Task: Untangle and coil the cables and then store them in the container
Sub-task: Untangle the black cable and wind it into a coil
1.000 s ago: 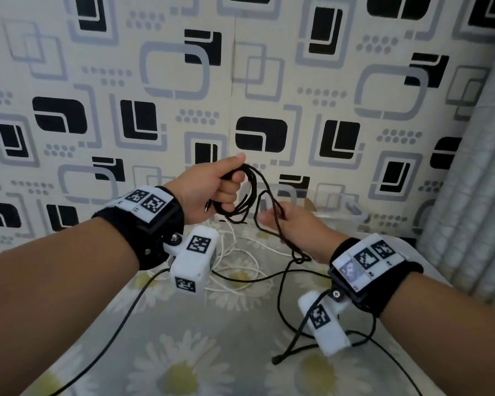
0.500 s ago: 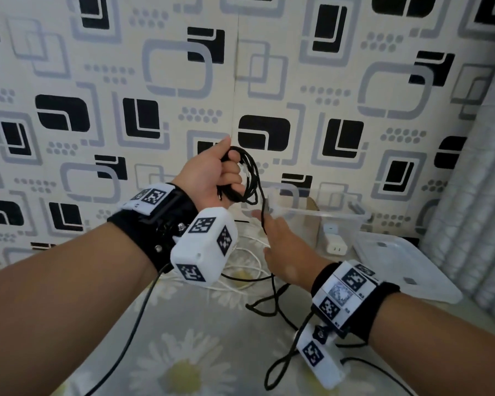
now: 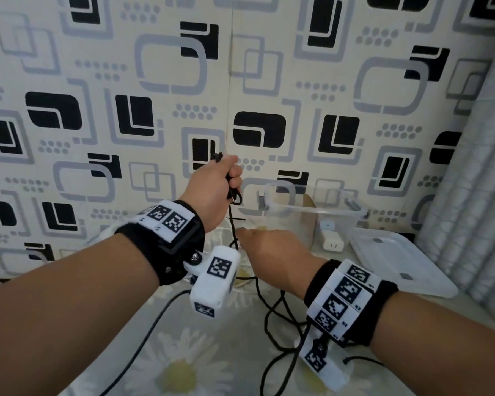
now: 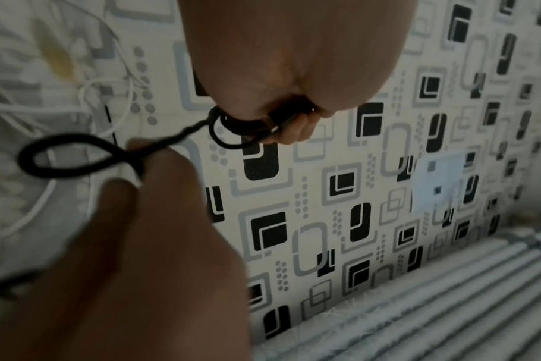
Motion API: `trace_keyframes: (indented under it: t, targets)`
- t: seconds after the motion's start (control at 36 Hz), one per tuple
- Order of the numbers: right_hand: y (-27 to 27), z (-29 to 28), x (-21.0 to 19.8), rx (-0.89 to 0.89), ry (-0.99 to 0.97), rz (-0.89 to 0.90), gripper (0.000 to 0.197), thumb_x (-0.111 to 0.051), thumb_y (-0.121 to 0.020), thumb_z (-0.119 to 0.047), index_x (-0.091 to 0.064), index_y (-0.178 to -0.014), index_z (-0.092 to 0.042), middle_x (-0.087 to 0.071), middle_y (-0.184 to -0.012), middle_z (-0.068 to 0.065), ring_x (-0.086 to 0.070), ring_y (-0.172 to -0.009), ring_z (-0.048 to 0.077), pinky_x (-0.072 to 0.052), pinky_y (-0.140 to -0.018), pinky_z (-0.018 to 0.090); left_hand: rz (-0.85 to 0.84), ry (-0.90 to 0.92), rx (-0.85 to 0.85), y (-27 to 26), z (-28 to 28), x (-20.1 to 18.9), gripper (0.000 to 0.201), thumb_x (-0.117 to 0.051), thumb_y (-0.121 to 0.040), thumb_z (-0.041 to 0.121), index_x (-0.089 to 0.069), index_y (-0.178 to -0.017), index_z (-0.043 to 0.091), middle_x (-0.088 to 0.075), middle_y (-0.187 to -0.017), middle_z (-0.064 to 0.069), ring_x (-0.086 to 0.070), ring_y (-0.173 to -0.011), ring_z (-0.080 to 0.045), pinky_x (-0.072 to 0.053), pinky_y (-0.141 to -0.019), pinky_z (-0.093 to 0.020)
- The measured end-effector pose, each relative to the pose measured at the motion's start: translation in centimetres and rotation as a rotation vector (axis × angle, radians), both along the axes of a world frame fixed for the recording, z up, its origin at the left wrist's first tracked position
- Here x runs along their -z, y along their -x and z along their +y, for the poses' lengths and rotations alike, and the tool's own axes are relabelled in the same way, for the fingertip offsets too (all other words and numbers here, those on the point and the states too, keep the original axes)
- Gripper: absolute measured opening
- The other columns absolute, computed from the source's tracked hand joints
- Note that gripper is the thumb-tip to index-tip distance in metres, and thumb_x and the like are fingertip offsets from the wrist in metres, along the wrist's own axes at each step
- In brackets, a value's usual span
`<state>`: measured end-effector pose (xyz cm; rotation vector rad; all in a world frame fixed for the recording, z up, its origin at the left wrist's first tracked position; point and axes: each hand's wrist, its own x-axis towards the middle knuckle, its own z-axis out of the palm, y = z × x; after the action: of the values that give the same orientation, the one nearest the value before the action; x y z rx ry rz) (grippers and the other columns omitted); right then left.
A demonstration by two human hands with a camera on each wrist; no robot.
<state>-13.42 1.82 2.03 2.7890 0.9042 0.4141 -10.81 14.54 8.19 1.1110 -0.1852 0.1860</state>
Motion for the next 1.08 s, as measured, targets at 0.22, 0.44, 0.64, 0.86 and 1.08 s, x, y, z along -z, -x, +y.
trace_keyframes:
  t: [0.22, 0.44, 0.64, 0.86, 1.08]
  targets:
    - [-0.4, -0.3, -0.2, -0.099, -0.191, -0.114, 0.025, -0.038, -0.101, -0.020, -0.049, -0.122, -0.013, -0.066, -0.087, 0.008, -0.060, -0.072, 0.033, -0.036, -0.052, 0.034, -0.251, -0.634, -0.096, 0.4, 0.4, 1.4, 0.014, -0.033, -0.105, 0.020, -0.044, -0.108, 0.028, -0.050, -0.074, 0.003, -0.043, -0.067, -0.012, -0.038, -0.067, -0.023]
    - [-0.5, -0.7, -0.3, -0.177, -0.490, -0.063, 0.023, -0.050, -0.098, -0.029, -0.059, -0.108, -0.011, -0.070, -0.091, 0.007, -0.064, -0.082, 0.031, -0.050, -0.068, 0.041, -0.355, -1.287, -0.110, -0.6, 1.1, 2.1, 0.028, -0.036, -0.104, 0.024, -0.046, -0.118, 0.002, -0.064, -0.083, -0.003, -0.060, -0.073, -0.019, -0.050, -0.070, -0.033]
    - [-0.7, -1.4, -0.8, -0.198, -0.668, -0.014, 0.014, -0.060, -0.093, -0.026, -0.067, -0.098, -0.015, -0.067, -0.077, -0.007, -0.054, -0.064, 0.010, -0.051, -0.066, 0.036, -0.326, -1.481, -0.112, -1.0, 1.6, 2.0, 0.030, -0.036, -0.104, 0.028, -0.049, -0.110, 0.002, -0.059, -0.086, -0.011, -0.058, -0.080, -0.027, -0.047, -0.083, -0.047]
    - [-1.2, -1.4, -0.9, -0.084, -0.823, 0.176, 0.013, -0.063, -0.091, -0.029, -0.065, -0.087, -0.017, -0.065, -0.068, 0.000, -0.062, -0.067, 0.020, -0.053, -0.068, 0.039, -0.472, -1.627, -0.077, -0.8, 1.7, 2.1, 0.021, -0.034, -0.103, 0.026, -0.046, -0.097, 0.009, -0.053, -0.072, 0.004, -0.050, -0.062, -0.008, -0.035, -0.058, -0.028]
    - [-1.5, -1.7, -1.5, -0.057, -0.871, 0.439, 0.020, -0.076, -0.081, -0.029, -0.062, -0.089, -0.016, -0.051, -0.059, -0.007, -0.047, -0.054, 0.010, -0.038, -0.056, 0.026, -0.462, -1.579, -0.145, -0.9, 2.4, 2.9, 0.037, -0.031, -0.104, 0.036, -0.056, -0.096, 0.009, -0.053, -0.071, 0.004, -0.052, -0.066, -0.014, -0.039, -0.065, -0.034]
